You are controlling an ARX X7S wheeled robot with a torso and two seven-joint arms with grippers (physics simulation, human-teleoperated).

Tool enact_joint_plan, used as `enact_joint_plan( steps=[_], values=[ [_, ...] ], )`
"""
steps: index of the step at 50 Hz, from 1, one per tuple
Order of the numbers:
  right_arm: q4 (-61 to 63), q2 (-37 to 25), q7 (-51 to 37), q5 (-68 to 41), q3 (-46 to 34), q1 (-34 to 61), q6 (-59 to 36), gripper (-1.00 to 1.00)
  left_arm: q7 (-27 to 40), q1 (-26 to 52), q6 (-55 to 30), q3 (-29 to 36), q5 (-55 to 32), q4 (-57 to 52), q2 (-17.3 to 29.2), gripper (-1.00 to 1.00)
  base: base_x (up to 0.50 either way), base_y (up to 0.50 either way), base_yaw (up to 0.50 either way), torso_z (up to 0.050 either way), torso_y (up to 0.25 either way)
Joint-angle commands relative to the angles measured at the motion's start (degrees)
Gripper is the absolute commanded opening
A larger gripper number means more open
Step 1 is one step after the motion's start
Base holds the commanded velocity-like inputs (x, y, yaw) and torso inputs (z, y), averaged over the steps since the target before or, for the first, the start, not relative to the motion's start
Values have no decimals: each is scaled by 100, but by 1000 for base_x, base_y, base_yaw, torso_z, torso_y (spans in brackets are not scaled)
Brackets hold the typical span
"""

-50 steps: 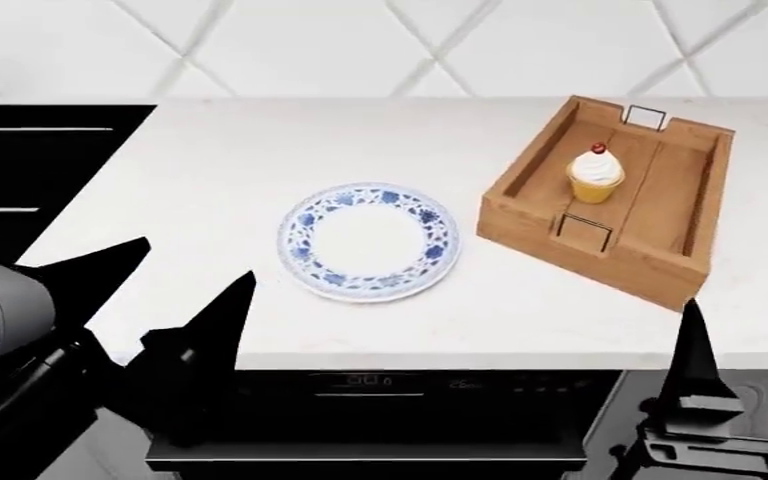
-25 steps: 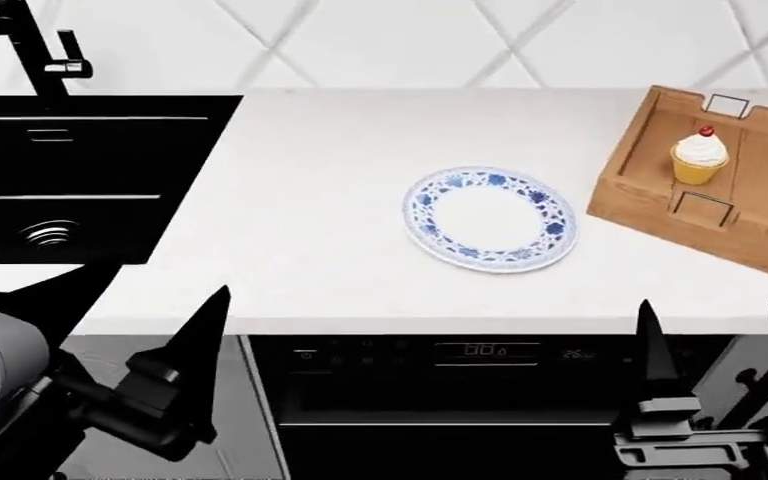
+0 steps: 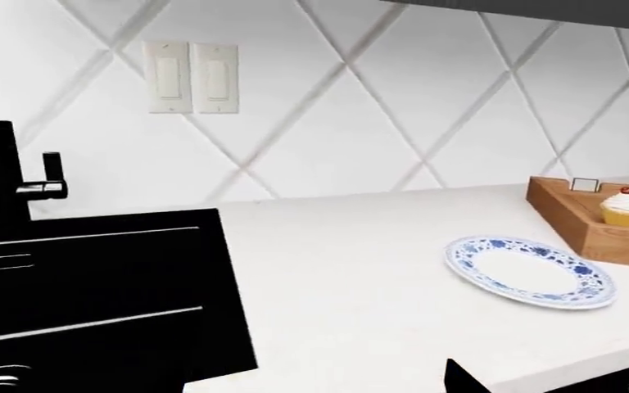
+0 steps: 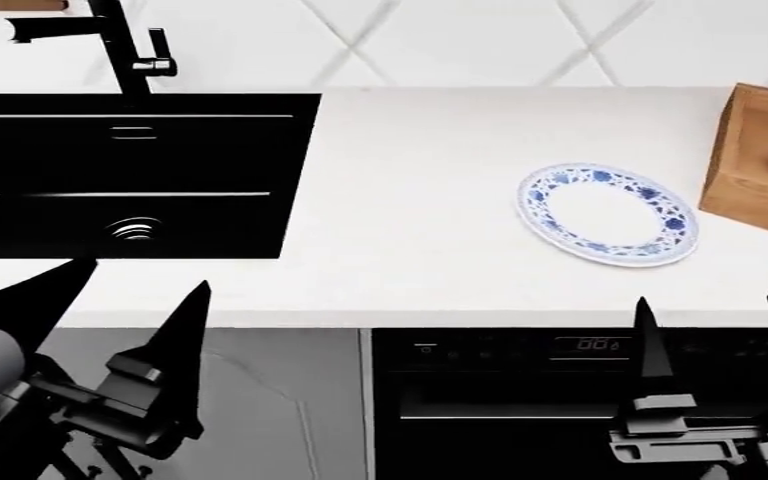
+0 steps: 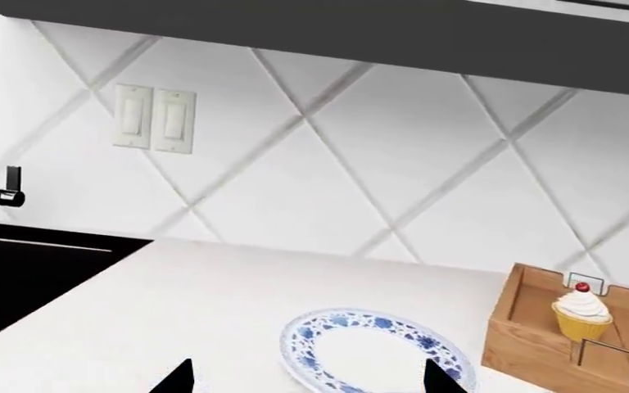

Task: Move the dessert items from the plate to the tray.

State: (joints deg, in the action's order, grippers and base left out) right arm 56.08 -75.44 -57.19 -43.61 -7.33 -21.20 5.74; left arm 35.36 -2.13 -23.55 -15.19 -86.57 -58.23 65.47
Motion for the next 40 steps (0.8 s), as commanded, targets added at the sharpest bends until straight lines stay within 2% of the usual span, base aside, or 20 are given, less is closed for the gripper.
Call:
enact_joint_plan(
  steps=[1,12,26,40],
  values=[
    [29,24,16,10,-50,85,-71,100,-16,-126,11,-105,36,-13,-35,100,0,500,0,0,0],
    [41,89,53,52,-138,156,-142,100,76,-25,-49,67,205,-20,-82,100,0,500,0,0,0],
    [49,102,75,28,-183,251,-189,100,197,-509,71,-333,564,-164,-243,100,0,500,0,0,0],
    [52,115,74,-1,-242,361,-235,100,494,-1313,1311,-108,1173,-170,392,100,0,500,0,0,0]
  ],
)
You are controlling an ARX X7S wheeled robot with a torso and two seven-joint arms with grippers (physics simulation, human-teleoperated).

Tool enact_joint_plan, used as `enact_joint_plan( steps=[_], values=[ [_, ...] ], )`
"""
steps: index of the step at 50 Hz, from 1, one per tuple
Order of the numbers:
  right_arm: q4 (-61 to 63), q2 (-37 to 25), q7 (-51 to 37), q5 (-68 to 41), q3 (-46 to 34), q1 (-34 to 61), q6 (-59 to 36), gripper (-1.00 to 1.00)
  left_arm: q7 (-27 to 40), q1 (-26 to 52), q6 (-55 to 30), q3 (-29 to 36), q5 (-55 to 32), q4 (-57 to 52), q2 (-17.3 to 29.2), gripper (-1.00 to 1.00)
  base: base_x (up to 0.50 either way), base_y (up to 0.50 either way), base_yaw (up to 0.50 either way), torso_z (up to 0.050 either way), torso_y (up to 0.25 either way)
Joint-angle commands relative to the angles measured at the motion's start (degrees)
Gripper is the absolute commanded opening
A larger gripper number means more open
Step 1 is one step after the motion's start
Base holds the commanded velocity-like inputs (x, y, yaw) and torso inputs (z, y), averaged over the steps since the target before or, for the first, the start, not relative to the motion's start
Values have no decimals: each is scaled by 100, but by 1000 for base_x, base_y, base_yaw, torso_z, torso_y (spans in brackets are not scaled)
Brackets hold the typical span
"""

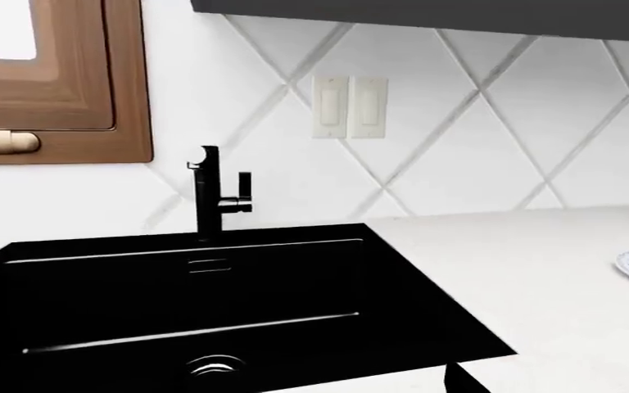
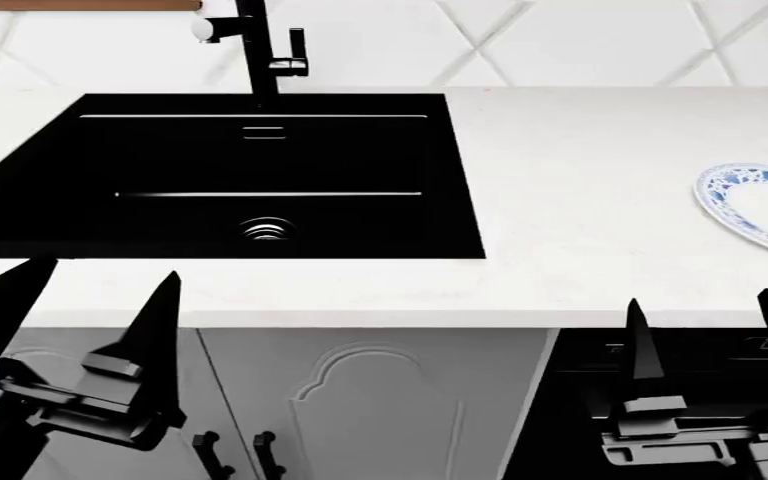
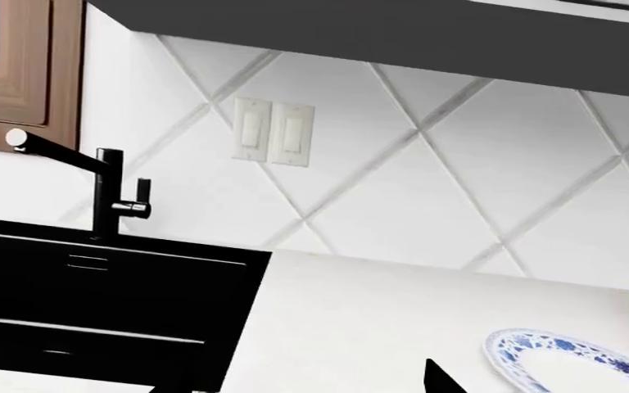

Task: Move the dessert items from the plate to the tray.

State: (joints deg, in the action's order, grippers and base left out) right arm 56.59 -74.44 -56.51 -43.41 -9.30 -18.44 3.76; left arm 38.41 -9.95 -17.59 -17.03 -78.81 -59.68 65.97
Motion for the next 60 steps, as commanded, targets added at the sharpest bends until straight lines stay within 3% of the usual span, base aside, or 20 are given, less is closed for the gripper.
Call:
enact_joint_plan(
  steps=[1,21,37,60],
  values=[
    [5,3,-2,-16,-37,65,-21,100,192,-634,813,55,441,-25,381,100,0,500,0,0,0],
    [34,-54,-32,-17,-78,106,-10,100,387,-1567,1981,182,987,-9,1041,100,0,500,0,0,0],
    [13,-87,-49,-32,-106,141,14,100,132,-1093,2052,966,1413,374,778,100,0,500,0,0,0],
    [50,-132,-101,47,-154,101,61,100,249,-1053,1996,964,1426,375,713,100,0,500,0,0,0]
  ],
)
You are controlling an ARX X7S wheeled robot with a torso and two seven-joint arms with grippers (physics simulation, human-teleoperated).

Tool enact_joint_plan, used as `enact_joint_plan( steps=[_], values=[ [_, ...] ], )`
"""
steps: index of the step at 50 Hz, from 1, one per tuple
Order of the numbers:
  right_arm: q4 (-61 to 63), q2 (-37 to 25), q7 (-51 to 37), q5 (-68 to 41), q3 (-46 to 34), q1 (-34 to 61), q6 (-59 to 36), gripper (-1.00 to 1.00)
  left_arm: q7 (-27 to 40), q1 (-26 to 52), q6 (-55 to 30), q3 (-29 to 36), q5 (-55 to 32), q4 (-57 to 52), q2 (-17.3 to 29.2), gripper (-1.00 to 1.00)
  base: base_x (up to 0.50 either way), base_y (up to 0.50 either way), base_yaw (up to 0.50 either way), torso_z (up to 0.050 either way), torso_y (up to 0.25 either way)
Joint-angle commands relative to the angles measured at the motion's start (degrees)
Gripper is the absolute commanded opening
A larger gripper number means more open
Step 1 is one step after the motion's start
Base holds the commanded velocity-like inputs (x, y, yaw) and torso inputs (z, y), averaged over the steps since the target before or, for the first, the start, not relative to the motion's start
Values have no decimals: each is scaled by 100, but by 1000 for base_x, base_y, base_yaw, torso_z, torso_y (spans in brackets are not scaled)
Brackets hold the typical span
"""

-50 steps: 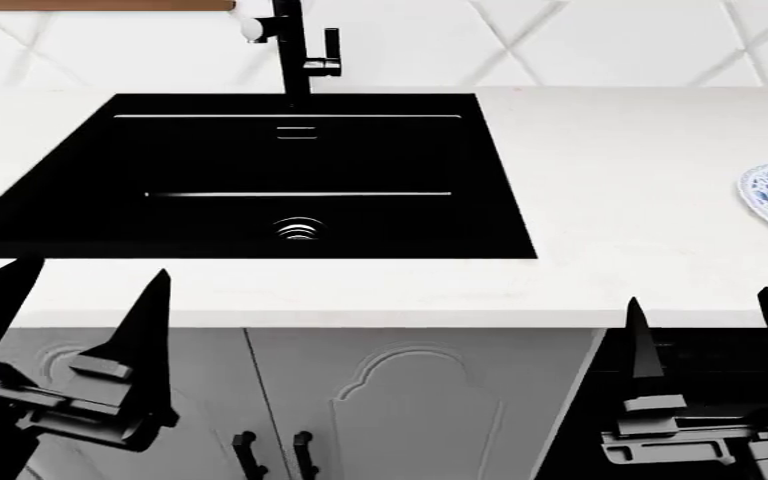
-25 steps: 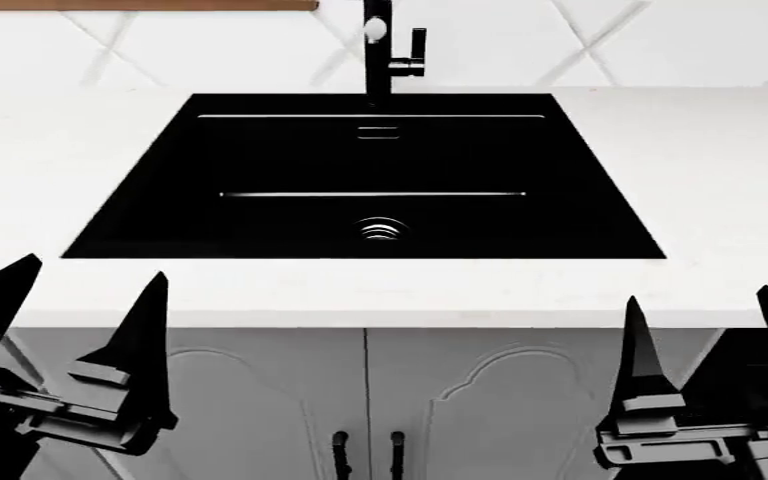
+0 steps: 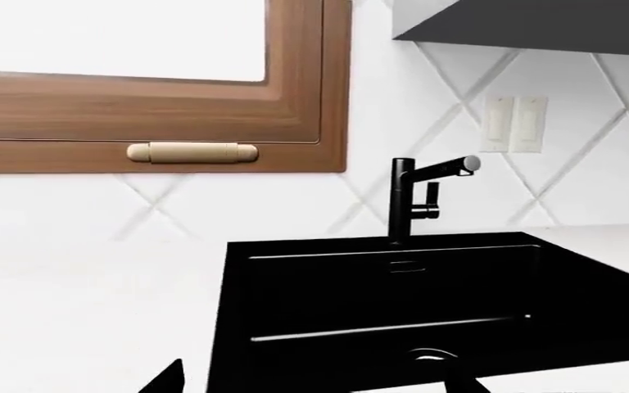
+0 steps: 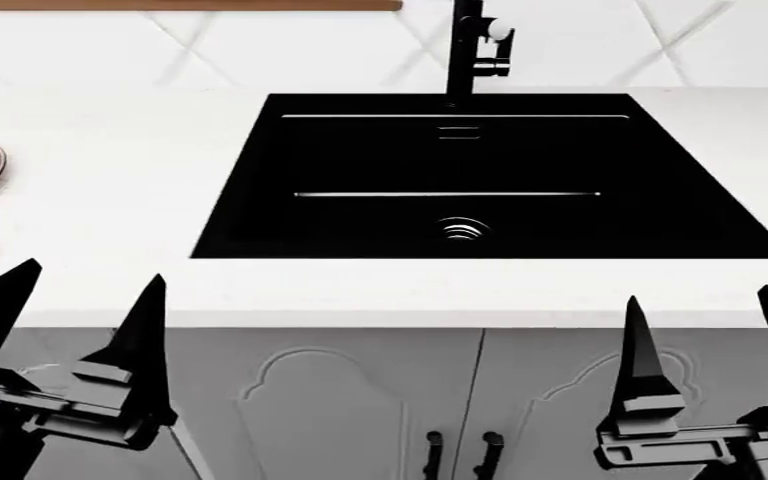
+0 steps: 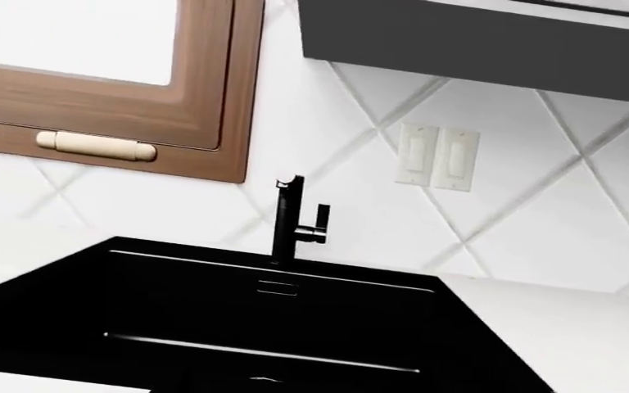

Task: Move the dessert items from the plate to the tray.

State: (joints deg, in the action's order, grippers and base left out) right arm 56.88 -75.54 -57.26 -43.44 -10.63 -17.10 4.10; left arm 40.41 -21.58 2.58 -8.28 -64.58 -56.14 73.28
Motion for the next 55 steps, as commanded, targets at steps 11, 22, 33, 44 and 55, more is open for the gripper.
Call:
enact_joint_plan(
  steps=[11,22,33,44,55],
  values=[
    [33,6,-21,40,-73,59,-51,100,10,14,-7,1,-14,9,-28,100,-1,500,0,0,0],
    [30,41,-8,44,-121,119,-94,100,-9,8,-10,-16,-28,25,-48,100,-1,500,0,0,0],
    [46,44,-11,70,-151,124,-97,100,-32,-98,-4,-129,-34,19,-63,100,-1,500,0,0,0],
    [81,35,-19,79,-187,155,-125,100,-51,-124,-6,-172,-57,24,-78,100,-1,500,0,0,0],
    [82,7,-46,53,-195,182,-118,100,-63,-119,-19,-187,-80,35,-89,100,-1,500,0,0,0]
  ],
)
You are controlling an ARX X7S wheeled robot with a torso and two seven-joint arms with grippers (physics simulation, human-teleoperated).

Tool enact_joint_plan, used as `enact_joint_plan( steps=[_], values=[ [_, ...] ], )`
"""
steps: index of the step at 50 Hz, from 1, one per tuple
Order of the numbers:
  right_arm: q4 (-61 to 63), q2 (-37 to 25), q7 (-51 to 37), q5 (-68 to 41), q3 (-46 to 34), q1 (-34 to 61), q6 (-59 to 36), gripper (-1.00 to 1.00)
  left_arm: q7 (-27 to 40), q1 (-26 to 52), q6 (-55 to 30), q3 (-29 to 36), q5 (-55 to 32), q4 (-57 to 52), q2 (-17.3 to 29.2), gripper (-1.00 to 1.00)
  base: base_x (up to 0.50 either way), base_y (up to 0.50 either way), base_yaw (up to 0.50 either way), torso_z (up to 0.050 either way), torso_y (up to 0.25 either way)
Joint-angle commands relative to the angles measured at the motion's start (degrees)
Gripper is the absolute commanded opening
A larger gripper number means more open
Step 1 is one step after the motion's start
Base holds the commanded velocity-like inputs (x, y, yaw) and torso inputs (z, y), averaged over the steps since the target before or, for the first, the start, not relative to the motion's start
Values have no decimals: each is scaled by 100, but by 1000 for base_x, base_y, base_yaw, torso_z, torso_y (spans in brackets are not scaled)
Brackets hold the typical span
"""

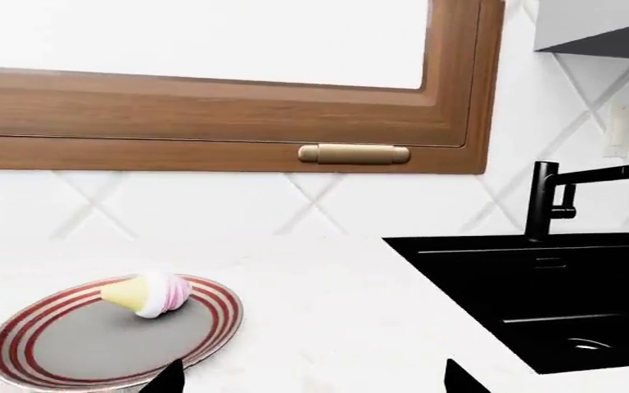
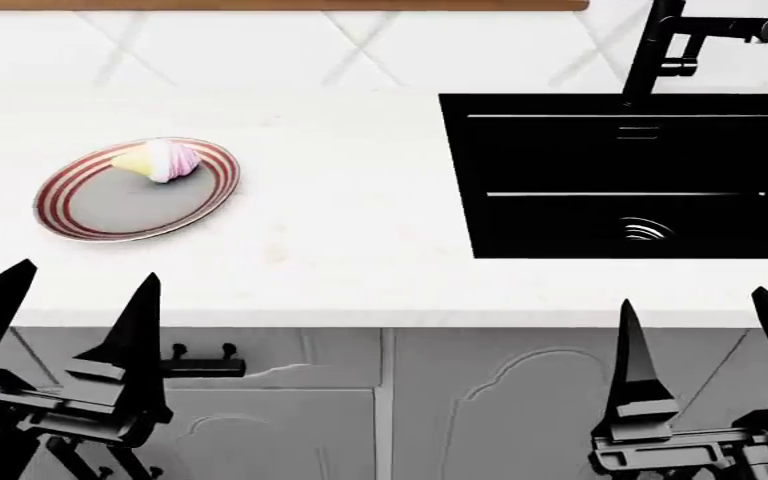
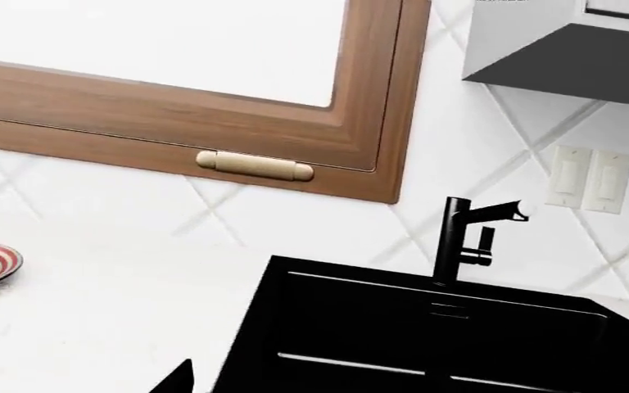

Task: Move the dessert items from the plate to the tray.

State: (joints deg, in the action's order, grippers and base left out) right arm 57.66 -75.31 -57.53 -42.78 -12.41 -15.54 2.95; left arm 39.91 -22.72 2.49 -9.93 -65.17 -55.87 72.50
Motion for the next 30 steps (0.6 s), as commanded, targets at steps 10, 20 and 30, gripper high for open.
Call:
enact_joint_plan(
  steps=[10,20,30],
  values=[
    [-13,-11,-13,-9,-36,40,13,100,-41,46,-25,35,-17,39,-40,100,-1,500,0,0,0],
    [-11,-1,-11,-15,-67,80,-4,100,-37,156,-84,152,-18,72,-51,100,-1,500,0,0,0],
    [-9,-35,-50,24,-62,11,66,100,-115,281,-115,297,-95,124,-68,100,-1,500,0,0,0]
  ],
)
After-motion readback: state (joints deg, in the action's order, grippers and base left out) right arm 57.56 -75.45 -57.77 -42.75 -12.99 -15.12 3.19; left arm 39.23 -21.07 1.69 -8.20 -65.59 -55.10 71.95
